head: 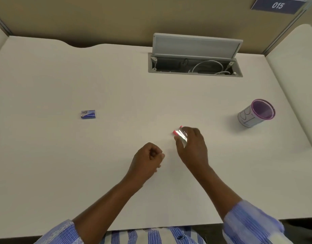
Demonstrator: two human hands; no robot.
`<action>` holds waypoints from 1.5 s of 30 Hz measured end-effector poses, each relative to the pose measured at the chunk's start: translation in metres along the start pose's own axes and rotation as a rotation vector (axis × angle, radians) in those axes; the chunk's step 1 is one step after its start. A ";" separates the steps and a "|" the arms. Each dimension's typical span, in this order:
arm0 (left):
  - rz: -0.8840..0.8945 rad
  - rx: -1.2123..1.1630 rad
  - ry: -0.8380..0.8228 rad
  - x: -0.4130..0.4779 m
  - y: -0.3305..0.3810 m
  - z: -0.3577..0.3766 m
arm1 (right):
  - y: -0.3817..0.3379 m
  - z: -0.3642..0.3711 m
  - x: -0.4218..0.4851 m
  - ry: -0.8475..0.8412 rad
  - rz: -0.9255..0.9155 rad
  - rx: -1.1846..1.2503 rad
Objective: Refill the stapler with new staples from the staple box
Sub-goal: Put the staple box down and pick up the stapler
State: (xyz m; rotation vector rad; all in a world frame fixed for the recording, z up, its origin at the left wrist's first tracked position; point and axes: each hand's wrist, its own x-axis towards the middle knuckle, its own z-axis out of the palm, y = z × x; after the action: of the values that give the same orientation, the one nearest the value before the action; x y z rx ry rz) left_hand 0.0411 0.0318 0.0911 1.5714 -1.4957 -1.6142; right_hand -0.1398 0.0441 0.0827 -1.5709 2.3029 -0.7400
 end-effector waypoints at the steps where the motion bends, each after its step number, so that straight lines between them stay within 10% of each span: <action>1: -0.092 -0.087 -0.014 0.000 0.000 0.001 | 0.008 0.003 0.009 -0.011 -0.012 -0.083; 7: -0.398 -0.621 -0.057 -0.005 0.010 0.018 | 0.038 0.020 0.036 -0.175 -0.031 -0.246; 13: -0.448 -0.448 0.002 0.005 0.019 0.043 | 0.040 0.005 0.012 -0.161 -0.137 0.021; 18: -0.158 -0.070 0.088 0.012 0.035 0.060 | 0.031 -0.020 -0.027 -0.157 -0.163 0.285; 22: 0.019 0.096 0.085 0.005 0.044 0.075 | 0.029 -0.044 -0.037 -0.327 0.193 0.695; 32: 0.262 0.211 0.206 -0.015 0.065 0.120 | 0.032 -0.059 -0.038 -0.260 0.398 0.867; 38: 0.447 0.401 0.282 -0.034 0.072 0.126 | 0.044 -0.054 -0.011 -0.214 0.977 1.176; 45: 0.487 0.359 0.294 -0.051 0.057 0.136 | 0.051 -0.072 0.017 -0.388 0.893 1.379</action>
State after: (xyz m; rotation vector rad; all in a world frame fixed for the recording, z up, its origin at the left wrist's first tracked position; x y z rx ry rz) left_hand -0.0880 0.1095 0.1321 1.3889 -1.8815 -0.8435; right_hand -0.2208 0.0622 0.1172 -0.0258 1.2767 -1.1559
